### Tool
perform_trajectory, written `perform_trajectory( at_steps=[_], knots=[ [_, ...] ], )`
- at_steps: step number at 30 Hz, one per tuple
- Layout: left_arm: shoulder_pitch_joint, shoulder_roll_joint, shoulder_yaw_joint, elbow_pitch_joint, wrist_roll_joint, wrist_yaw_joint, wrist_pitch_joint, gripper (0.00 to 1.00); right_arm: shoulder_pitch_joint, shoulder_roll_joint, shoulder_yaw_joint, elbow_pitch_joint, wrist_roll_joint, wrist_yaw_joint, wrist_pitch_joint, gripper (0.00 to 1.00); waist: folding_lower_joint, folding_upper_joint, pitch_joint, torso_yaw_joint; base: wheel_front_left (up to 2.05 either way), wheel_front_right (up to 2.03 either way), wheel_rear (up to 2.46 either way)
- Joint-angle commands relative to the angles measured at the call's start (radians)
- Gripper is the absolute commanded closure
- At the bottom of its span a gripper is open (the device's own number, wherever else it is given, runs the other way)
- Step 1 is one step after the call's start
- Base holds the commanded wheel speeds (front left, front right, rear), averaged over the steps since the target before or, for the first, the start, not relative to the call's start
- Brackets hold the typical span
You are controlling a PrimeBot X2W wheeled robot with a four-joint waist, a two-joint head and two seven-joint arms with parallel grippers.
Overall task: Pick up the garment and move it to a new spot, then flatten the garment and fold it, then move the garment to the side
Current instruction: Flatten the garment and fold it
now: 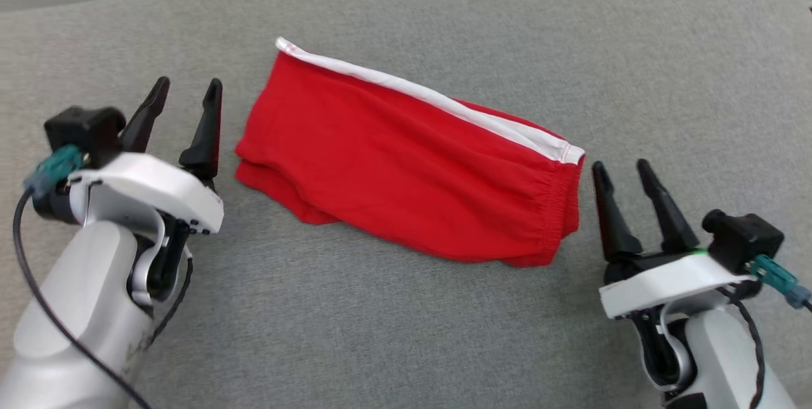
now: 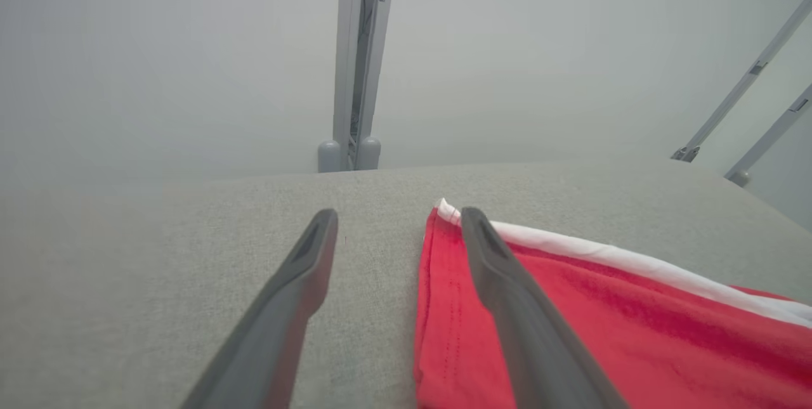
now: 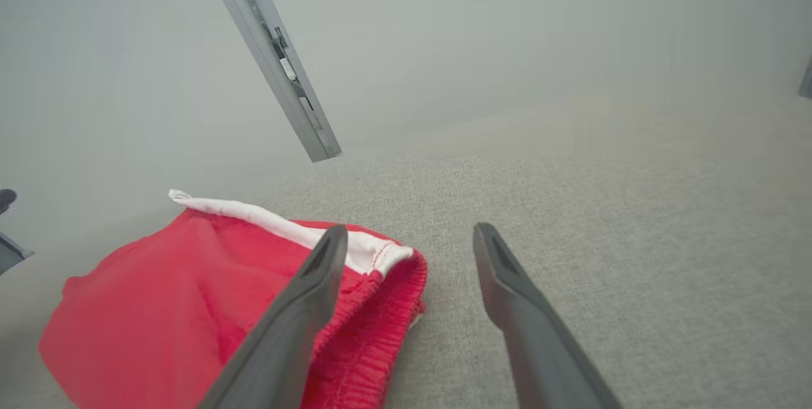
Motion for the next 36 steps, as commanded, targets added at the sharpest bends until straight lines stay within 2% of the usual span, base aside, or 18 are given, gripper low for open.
perform_trajectory(
  at_steps=[1,7,14,20,25,36],
  knots=[
    [0.035,0.008,0.016,-0.040,-0.005,0.021,-0.022,0.00,0.021,-0.006,-0.024,-0.023,-0.026,0.000,0.010,0.00,0.0000,-0.0001,-0.032,0.033,0.00,0.00,0.00],
    [0.188,0.037,0.064,-0.232,0.011,0.115,-0.101,0.00,0.077,-0.004,-0.101,-0.132,-0.129,0.000,0.037,0.00,0.0000,-0.0001,-0.094,0.083,0.00,0.00,0.00],
    [0.380,0.062,0.106,-0.407,0.048,0.209,-0.139,0.00,0.137,-0.004,-0.108,-0.225,-0.213,0.000,0.069,0.00,0.0000,-0.0001,-0.158,0.113,0.00,0.00,0.00],
    [0.516,0.056,0.097,-0.474,0.083,0.257,-0.150,0.00,0.214,-0.004,-0.119,-0.271,-0.250,0.000,0.094,0.00,0.0000,-0.0001,-0.208,0.137,0.00,0.00,0.00],
    [0.585,0.054,0.078,-0.497,0.095,0.279,-0.145,0.00,0.288,-0.003,-0.137,-0.299,-0.250,0.000,0.112,0.00,0.0000,-0.0001,-0.246,0.149,0.00,0.00,0.00],
    [0.627,0.061,0.055,-0.515,0.108,0.314,-0.111,0.00,0.381,-0.004,-0.152,-0.362,-0.241,0.000,0.150,0.00,0.0000,-0.0001,-0.277,0.137,0.00,0.00,0.00]
  ],
)
